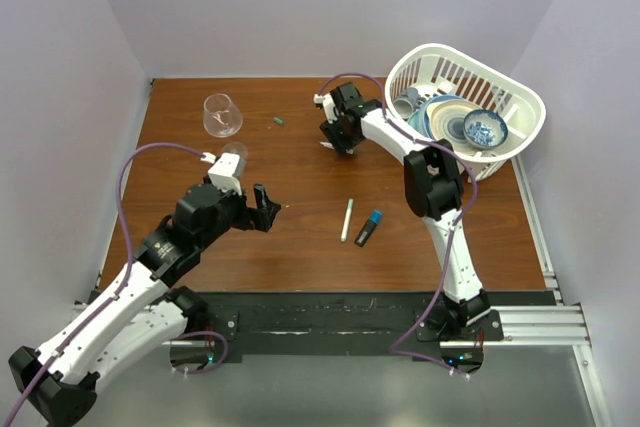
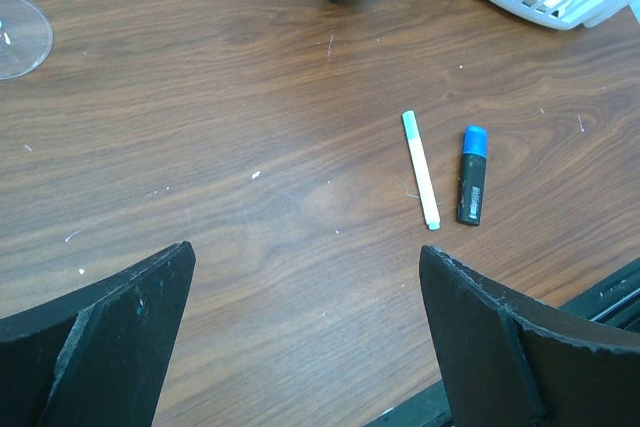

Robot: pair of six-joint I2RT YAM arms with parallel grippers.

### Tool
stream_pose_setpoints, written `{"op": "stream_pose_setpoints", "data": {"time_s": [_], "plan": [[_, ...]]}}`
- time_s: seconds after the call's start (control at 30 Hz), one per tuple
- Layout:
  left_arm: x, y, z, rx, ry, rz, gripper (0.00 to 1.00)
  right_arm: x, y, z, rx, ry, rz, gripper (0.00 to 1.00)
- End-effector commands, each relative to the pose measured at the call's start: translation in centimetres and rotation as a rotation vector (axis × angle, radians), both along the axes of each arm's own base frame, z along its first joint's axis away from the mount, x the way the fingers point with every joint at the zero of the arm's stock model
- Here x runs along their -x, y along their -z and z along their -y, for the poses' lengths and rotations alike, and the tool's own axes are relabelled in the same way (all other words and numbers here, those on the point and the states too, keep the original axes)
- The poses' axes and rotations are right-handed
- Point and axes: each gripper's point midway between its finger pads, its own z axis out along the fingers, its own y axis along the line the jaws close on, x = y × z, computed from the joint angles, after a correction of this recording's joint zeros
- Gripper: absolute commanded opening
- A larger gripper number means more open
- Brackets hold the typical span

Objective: Insert the pens into the pen caps

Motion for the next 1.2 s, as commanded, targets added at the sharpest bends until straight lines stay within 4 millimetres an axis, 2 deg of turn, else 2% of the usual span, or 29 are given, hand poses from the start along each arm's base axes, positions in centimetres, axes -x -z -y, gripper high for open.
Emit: {"op": "stream_pose_setpoints", "data": {"time_s": [0.0,0.03,0.17,0.27,0.4,0.43,0.47,0.53,0.57,0.6,0.67,0.7,0.73,0.77,0.8,0.9,0.97,1.07,1.1,1.13,1.17], "plan": [[-0.7,-1.7,0.0,0.024,-0.011,0.062,1.0,0.5,0.9,0.2,-0.006,0.008,-0.019,0.48],[-0.6,-1.7,0.1,0.026,-0.007,0.061,1.0,0.5,0.4,0.3,-0.01,0.016,-0.009,0.47],[-0.5,-1.7,0.4,0.04,0.003,0.054,0.98,1.7,1.1,1.0,-0.007,0.074,-0.036,0.39],[-0.5,-1.7,0.5,0.057,-0.002,0.045,0.97,2.7,1.4,1.5,0.0,0.108,-0.059,0.27],[-0.6,-1.9,1.0,0.109,-0.027,-0.004,0.96,4.6,0.9,0.7,-0.033,0.117,-0.07,0.09],[-0.8,-2.1,1.3,0.119,-0.03,-0.018,0.95,5.4,1.5,0.7,-0.038,0.131,-0.082,0.06],[-0.9,-2.1,1.5,0.142,-0.045,-0.044,0.94,5.6,0.1,0.4,-0.057,0.124,-0.053,0.04],[-1.4,-2.2,2.0,0.159,-0.058,-0.074,0.92,6.8,0.3,0.1,-0.084,0.17,-0.044,0.0],[-1.6,-2.2,2.2,0.172,-0.071,-0.095,0.92,7.0,-1.2,0.0,-0.118,0.183,-0.018,0.0],[-1.8,-2.3,2.4,0.176,-0.078,-0.106,0.92,7.4,-1.8,-0.3,-0.142,0.192,-0.008,0.0],[-2.6,-2.4,2.8,0.178,-0.102,-0.133,0.9,8.6,-1.8,-0.4,-0.186,0.22,-0.007,0.0],[-2.9,-2.3,2.9,0.176,-0.113,-0.142,0.9,9.0,-3.9,-0.9,-0.227,0.216,0.031,0.0],[-3.4,-2.4,3.2,0.176,-0.12,-0.15,0.9,9.9,-3.5,-1.1,-0.255,0.229,0.026,0.0],[-3.7,-2.6,3.4,0.19,-0.129,-0.154,0.9,10.5,-4.3,-1.6,-0.29,0.224,0.031,0.0],[-4.0,-2.7,3.7,0.199,-0.127,-0.158,0.9,11.2,-6.2,-2.4,-0.333,0.208,0.062,0.0],[-4.8,-3.5,5.4,0.255,-0.092,-0.166,0.88,13.7,-7.5,-4.1,-0.403,0.191,0.084,0.0],[-5.4,-3.8,6.6,0.296,-0.082,-0.189,0.85,14.9,-9.3,-4.7,-0.454,0.193,0.111,0.0],[-6.3,-4.2,7.6,0.327,-0.085,-0.212,0.84,16.7,-11.8,-5.9,-0.522,0.181,0.144,0.0],[-6.7,-4.4,7.9,0.33,-0.084,-0.214,0.83,17.6,-11.9,-6.2,-0.529,0.17,0.144,0.0],[-6.8,-4.5,8.1,0.333,-0.083,-0.213,0.83,17.9,-13.5,-6.5,-0.574,0.168,0.164,0.0],[-7.1,-4.6,8.1,0.329,-0.092,-0.209,0.82,18.4,-13.9,-6.7,-0.59,0.163,0.165,0.0]]}}
